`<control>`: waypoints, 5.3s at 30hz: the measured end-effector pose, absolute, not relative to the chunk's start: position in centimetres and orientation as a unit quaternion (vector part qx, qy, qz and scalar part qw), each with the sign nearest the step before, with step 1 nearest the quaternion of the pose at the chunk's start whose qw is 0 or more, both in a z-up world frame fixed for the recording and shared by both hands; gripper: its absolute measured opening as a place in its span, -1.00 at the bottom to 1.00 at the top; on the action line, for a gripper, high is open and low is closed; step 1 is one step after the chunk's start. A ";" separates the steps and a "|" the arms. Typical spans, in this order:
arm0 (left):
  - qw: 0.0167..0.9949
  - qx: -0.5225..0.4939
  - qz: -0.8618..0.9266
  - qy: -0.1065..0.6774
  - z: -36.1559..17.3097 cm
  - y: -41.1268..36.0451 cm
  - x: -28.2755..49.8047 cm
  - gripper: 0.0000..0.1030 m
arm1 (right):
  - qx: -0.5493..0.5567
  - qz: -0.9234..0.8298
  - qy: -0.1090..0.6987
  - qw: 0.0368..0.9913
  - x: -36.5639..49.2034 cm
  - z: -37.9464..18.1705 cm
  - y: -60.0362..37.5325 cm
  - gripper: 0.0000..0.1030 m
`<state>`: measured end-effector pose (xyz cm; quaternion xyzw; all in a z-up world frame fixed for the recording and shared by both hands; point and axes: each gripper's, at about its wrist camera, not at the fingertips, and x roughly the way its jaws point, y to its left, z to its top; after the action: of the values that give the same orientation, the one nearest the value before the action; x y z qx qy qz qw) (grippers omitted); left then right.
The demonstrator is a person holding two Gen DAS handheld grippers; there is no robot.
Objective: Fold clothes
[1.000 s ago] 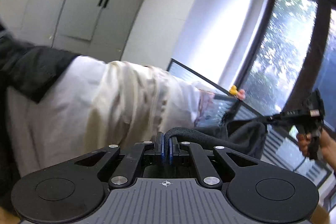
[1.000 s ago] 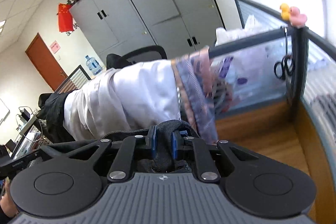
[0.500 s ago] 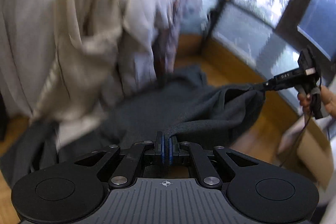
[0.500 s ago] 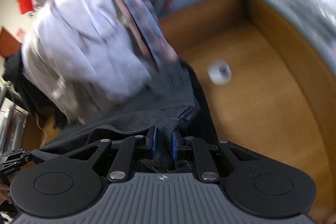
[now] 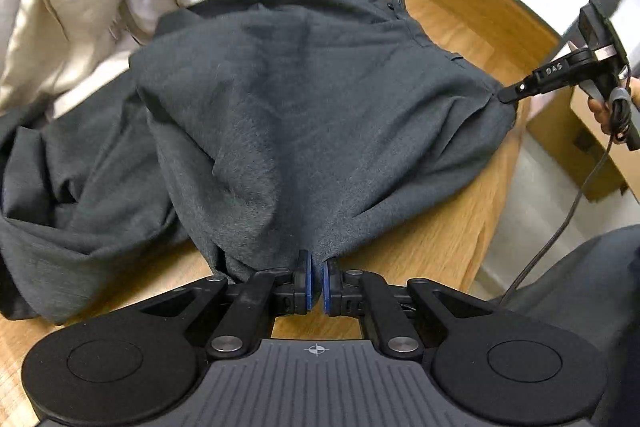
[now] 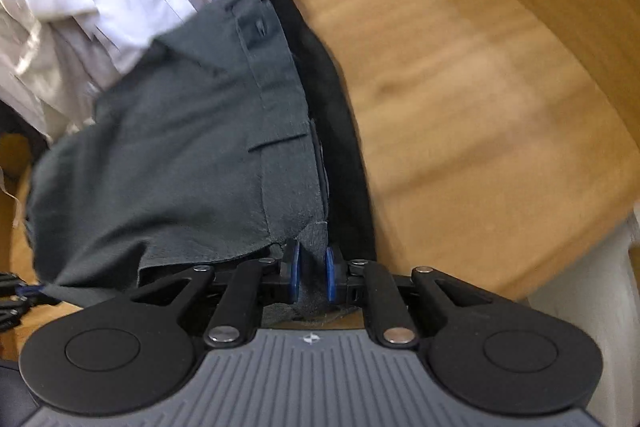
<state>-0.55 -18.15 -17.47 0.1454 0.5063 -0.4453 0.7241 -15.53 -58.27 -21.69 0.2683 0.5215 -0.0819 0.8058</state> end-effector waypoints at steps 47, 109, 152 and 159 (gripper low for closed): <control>0.761 0.034 -0.434 0.481 -17.7 -43.2 11.6 -0.49 | 0.163 0.077 0.421 0.889 -0.9 -20.3 -63.4 -0.93; 0.705 -0.221 -0.382 0.555 -15.1 -42.6 15.7 -0.96 | 0.253 0.235 0.430 0.834 -3.7 -20.5 -68.9 -0.97; 0.808 0.143 -0.221 0.528 -13.4 -18.8 4.2 0.38 | 0.257 0.038 0.569 0.781 -17.1 -24.6 -61.9 -0.40; 0.794 0.095 -0.198 0.567 -16.6 -15.8 3.1 -0.19 | 0.180 -0.008 0.561 0.808 -16.9 -21.6 -61.5 -0.86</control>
<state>3.14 -15.83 -16.56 0.0945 0.5665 -0.1984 0.7942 -16.86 -61.52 -21.58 0.1801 0.5607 -0.0076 0.8082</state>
